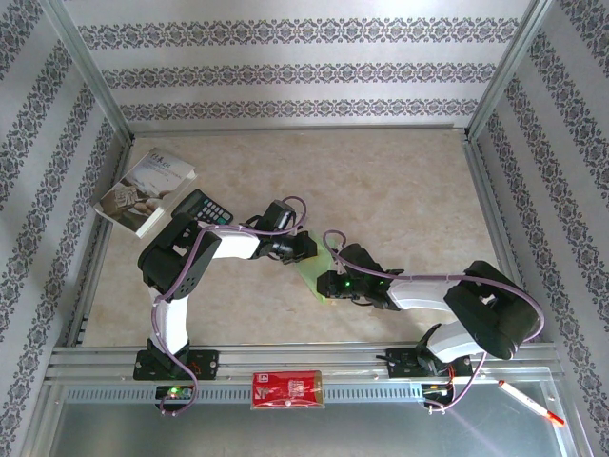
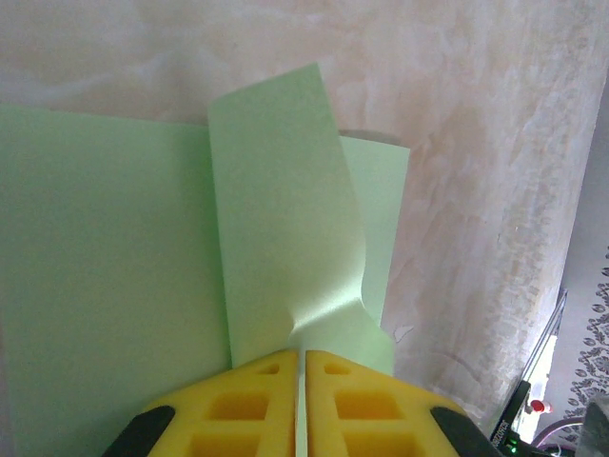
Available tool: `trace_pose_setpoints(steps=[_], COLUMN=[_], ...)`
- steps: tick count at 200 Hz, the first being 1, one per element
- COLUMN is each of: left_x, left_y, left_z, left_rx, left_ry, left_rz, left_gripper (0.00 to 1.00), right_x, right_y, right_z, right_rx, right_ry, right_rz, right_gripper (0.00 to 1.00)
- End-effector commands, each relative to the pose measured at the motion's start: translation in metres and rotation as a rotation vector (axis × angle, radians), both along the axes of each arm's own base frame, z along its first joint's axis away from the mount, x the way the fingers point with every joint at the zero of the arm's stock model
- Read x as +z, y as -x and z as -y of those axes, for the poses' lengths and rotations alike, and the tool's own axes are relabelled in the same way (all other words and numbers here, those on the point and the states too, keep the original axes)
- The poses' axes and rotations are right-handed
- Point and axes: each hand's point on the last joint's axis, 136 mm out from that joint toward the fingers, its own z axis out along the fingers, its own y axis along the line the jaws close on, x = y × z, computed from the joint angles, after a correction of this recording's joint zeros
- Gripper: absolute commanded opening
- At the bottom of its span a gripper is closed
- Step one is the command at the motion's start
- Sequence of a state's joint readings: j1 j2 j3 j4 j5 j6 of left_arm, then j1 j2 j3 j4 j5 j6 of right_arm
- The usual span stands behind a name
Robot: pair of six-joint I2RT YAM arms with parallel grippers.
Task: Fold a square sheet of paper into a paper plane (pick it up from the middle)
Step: Fourth fold the wing at the center of the table.
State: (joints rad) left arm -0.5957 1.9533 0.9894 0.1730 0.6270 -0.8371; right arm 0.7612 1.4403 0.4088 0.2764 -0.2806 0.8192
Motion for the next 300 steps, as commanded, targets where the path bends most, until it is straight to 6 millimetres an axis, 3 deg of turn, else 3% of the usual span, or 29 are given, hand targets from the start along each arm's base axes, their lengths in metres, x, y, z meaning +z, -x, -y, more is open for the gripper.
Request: trace_pose_setpoints(steps=[1, 48, 61, 93, 133, 194, 300], left_x=[-0.010, -0.002, 0.005, 0.029, 0.047, 0.032, 0.007], left_y=[0.003, 0.000, -0.002, -0.001, 0.014, 0.042, 0.056], left_z=[-0.001, 0.003, 0.006, 0.012, 0.012, 0.016, 0.016], left_rx=[-0.010, -0.008, -0.006, -0.010, -0.017, -0.065, -0.110], left_ry=[-0.039, -0.011, 0.012, 0.063, 0.084, 0.085, 0.029], left_rz=[0.000, 0.008, 0.015, 0.043, 0.054, -0.033, -0.117], left_gripper=[0.12, 0.16, 0.19, 0.26, 0.30, 0.06, 0.05], right_x=[-0.018, -0.030, -0.040, -0.043, -0.043, -0.043, -0.041], right_y=[0.013, 0.024, 0.033, 0.034, 0.033, 0.033, 0.028], right_z=[0.010, 0.020, 0.029, 0.033, 0.033, 0.034, 0.033], right_rx=[-0.009, -0.025, -0.031, -0.041, -0.045, -0.048, -0.051], right_ry=[0.041, 0.076, 0.104, 0.112, 0.114, 0.116, 0.117], right_rz=[-0.067, -0.099, -0.122, -0.125, -0.123, -0.118, -0.113], right_gripper=[0.14, 0.12, 0.11, 0.11, 0.10, 0.09, 0.09])
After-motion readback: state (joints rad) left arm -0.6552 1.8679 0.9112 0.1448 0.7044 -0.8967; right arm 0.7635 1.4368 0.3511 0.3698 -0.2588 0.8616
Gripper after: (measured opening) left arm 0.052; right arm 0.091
